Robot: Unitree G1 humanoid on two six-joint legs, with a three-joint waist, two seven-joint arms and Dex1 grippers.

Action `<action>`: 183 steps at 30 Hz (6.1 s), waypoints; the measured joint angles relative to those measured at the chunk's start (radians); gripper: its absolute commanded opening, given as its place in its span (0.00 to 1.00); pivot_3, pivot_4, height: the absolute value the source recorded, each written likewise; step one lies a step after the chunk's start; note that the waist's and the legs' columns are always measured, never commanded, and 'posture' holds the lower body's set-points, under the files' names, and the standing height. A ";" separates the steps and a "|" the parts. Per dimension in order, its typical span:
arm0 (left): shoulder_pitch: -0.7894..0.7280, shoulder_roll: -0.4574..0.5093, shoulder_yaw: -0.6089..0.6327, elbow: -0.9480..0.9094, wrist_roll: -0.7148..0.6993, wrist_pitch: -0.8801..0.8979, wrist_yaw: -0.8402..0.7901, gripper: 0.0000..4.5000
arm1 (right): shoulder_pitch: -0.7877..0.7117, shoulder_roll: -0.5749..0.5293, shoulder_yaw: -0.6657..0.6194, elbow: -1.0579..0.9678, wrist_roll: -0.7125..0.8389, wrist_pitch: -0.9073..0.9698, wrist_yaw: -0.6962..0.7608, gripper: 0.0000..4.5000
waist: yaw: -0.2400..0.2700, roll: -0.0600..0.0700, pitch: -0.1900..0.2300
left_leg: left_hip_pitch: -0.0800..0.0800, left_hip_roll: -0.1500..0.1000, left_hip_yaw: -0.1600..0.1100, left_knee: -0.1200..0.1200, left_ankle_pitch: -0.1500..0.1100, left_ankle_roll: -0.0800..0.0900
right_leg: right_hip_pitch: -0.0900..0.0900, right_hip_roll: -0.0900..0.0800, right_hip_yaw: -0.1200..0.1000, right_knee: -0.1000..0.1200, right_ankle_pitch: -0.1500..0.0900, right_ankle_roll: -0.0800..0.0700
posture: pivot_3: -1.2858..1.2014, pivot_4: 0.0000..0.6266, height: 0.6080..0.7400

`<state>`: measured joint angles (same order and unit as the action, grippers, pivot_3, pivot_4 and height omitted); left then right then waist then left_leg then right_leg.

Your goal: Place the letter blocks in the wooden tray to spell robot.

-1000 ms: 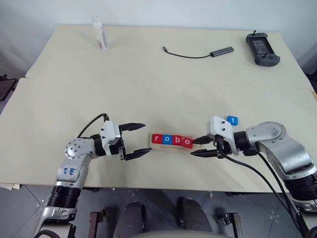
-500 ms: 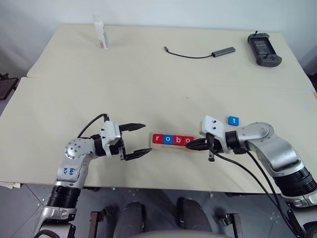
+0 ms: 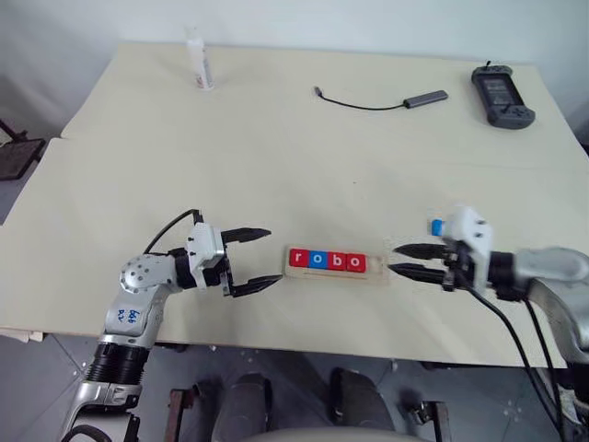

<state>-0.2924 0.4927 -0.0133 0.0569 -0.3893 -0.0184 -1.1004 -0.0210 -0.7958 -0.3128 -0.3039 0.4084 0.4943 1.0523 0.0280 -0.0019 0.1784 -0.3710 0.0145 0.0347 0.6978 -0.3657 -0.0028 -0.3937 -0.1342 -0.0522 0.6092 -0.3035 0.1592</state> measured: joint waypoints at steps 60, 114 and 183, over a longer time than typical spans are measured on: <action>-0.017 -0.020 0.001 -0.042 -0.003 0.051 0.021 1.00 | -0.249 0.365 0.028 0.102 -0.107 0.291 -0.858 0.99 | -0.031 0.001 -0.001 | 0.001 0.001 0.001 -0.001 0.001 -0.001 | -0.002 0.001 0.002 0.002 0.001 0.000 | 0.52 0.24 1.00; -0.014 -0.024 -0.004 -0.036 -0.003 0.038 0.020 1.00 | -0.368 0.317 -0.287 0.182 0.492 0.661 -1.011 0.99 | -0.047 0.003 -0.001 | 0.001 0.002 0.004 -0.005 0.000 0.001 | -0.004 0.001 0.003 0.001 0.000 0.000 | 0.52 0.24 1.00; -0.013 -0.020 -0.004 -0.042 -0.004 0.053 0.027 1.00 | -0.557 -0.029 0.423 0.725 -0.263 -0.392 0.087 0.99 | -0.033 0.002 -0.001 | 0.001 0.001 0.003 -0.002 0.000 0.001 | -0.002 0.000 0.002 -0.002 0.001 0.000 | 0.52 0.24 1.00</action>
<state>-0.3054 0.4727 -0.0176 0.0147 -0.3933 0.0346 -1.0737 -0.5782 -0.8245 0.1107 0.4209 0.1450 0.1025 1.1390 -0.0052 0.0006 0.1771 -0.3703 0.0154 0.0379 0.6956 -0.3659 -0.0021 -0.3959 -0.1338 -0.0504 0.6074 -0.3027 0.1596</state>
